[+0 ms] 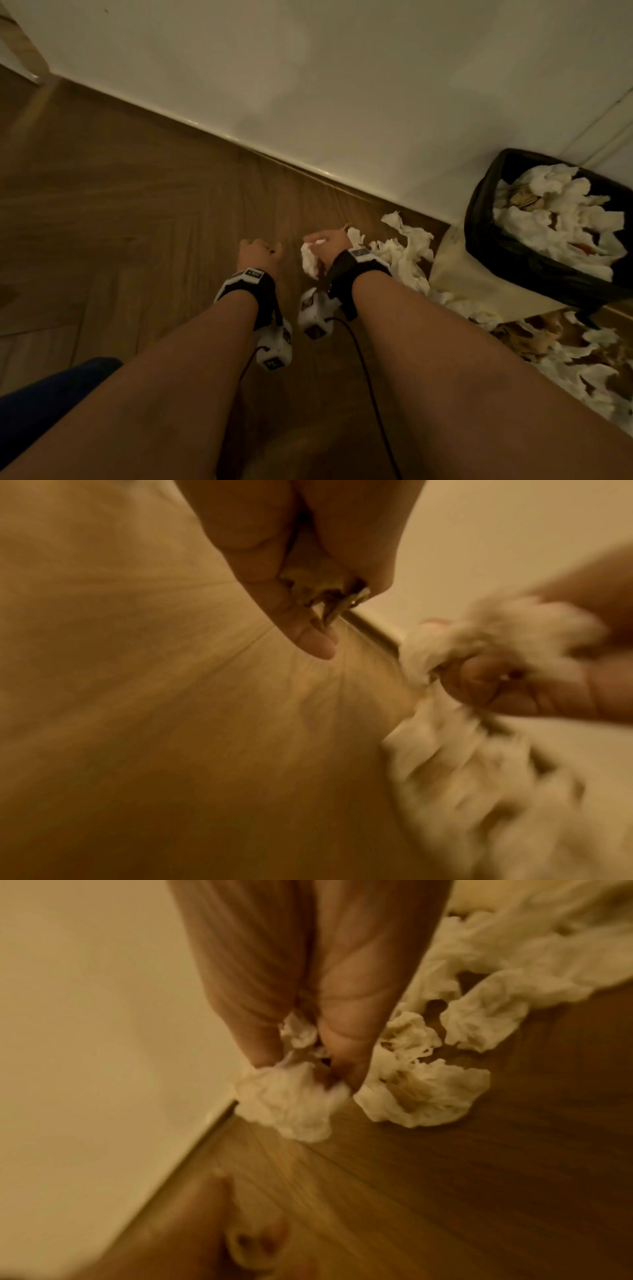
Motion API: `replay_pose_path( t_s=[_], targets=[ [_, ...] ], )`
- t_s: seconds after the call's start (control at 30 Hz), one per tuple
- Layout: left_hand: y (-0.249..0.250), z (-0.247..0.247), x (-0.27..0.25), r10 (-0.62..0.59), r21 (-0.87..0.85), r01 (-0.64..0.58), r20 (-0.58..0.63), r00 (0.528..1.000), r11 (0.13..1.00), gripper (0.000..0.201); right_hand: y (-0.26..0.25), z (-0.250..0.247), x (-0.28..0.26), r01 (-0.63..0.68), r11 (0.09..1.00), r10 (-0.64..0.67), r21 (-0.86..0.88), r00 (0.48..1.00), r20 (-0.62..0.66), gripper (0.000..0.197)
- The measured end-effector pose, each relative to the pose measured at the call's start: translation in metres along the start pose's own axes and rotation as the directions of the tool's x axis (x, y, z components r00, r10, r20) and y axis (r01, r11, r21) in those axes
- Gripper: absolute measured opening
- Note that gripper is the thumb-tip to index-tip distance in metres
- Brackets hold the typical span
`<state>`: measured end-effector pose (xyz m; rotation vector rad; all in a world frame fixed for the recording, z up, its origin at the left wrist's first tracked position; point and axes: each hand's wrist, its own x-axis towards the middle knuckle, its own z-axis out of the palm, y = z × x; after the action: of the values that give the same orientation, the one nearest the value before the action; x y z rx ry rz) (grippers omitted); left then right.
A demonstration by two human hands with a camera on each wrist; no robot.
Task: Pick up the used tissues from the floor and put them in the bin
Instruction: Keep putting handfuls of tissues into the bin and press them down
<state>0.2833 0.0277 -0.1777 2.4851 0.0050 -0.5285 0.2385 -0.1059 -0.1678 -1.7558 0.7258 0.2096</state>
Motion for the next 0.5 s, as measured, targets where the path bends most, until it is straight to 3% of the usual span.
replay_pose_path(
  t_s=[0.1,0.2,0.33,0.37,0.43,0.5],
  targets=[
    [0.014,-0.006,-0.006,-0.084,-0.331,0.094,0.042,0.996,0.939,0.028,-0.021,-0.019,-0.012,-0.055,0.907,0.070,0.417,0.997,-0.022,0.035],
    [0.037,-0.016,-0.020,-0.082,-0.544,0.113,0.081,0.993,0.832,0.031,-0.048,-0.049,-0.036,-0.091,0.817,0.102,0.569,0.995,0.013,0.033],
    [0.089,-0.034,-0.046,-0.030,-0.562,0.033,0.014,0.999,0.826,0.053,-0.075,-0.091,-0.076,-0.089,0.820,0.060,0.566,0.996,0.069,0.029],
    [0.103,-0.040,-0.053,-0.011,-0.529,0.011,0.003,1.000,0.848,0.054,-0.082,-0.101,-0.086,-0.061,0.806,0.044,0.589,0.998,0.042,0.024],
    [0.128,-0.052,-0.061,0.048,-0.463,-0.051,-0.018,0.999,0.885,0.050,-0.096,-0.118,-0.104,-0.001,0.761,0.013,0.649,1.000,-0.014,0.033],
    [0.151,-0.062,-0.069,0.107,-0.443,-0.110,-0.033,0.994,0.890,0.047,-0.106,-0.135,-0.122,0.047,0.787,-0.033,0.615,0.999,-0.034,0.034]
  ],
)
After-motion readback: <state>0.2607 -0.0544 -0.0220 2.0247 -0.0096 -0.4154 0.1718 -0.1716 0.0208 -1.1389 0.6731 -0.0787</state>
